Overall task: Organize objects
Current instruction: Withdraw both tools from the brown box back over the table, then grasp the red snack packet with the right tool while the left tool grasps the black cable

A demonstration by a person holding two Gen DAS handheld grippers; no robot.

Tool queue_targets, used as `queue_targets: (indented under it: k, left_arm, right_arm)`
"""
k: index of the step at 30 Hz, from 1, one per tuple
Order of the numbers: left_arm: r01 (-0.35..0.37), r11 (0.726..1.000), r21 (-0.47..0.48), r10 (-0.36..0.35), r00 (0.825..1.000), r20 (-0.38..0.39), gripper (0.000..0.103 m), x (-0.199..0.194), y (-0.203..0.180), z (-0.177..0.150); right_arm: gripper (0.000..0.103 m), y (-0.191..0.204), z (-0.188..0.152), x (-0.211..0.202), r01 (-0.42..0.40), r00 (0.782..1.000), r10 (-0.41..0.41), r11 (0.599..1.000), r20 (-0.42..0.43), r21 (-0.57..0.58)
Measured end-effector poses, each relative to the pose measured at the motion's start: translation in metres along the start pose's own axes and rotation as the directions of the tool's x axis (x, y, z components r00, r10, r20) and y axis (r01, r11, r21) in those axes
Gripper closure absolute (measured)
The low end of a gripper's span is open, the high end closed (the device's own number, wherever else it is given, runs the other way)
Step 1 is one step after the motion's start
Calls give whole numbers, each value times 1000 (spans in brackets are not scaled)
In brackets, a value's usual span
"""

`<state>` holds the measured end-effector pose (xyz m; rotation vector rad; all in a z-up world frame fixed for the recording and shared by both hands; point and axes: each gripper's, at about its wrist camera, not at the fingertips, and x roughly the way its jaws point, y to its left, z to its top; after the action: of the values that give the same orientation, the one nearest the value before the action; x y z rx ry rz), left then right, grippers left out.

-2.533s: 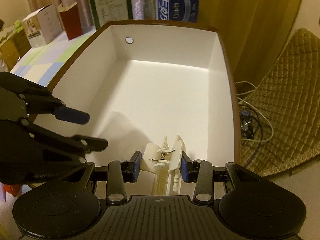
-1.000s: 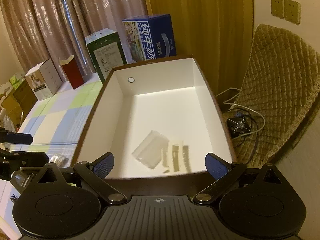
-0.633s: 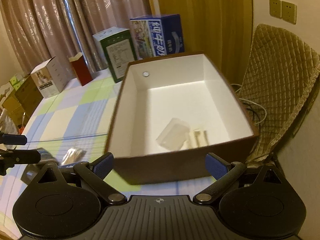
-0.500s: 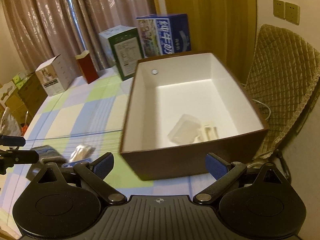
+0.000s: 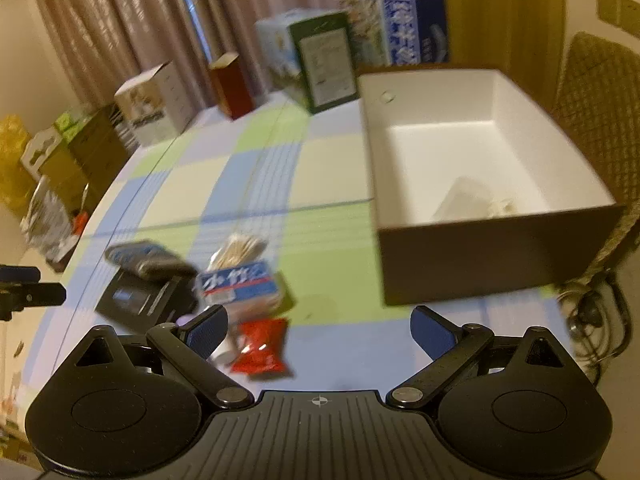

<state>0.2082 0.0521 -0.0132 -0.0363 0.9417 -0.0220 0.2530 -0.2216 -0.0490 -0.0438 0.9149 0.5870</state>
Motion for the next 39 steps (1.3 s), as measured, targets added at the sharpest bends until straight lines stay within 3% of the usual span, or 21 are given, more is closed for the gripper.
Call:
queue_targets:
  k: [8, 19, 26, 39]
  left_arm:
    - [-48, 997, -53, 45, 998, -47, 15, -1, 36, -27]
    - [-62, 994, -87, 53, 993, -103, 14, 16, 47, -56]
    - [-72, 989, -133, 56, 992, -116, 14, 32, 56, -67]
    - [-83, 985, -152, 63, 989, -130, 14, 48, 54, -76]
  right_arm:
    - [8, 25, -12, 22, -39, 998, 38, 999, -53, -30]
    - [8, 34, -25, 49, -52, 992, 46, 998, -116, -46]
    - [32, 31, -27, 69, -64, 989, 56, 997, -140, -50]
    - [50, 29, -20, 114, -72, 983, 56, 993, -173, -90]
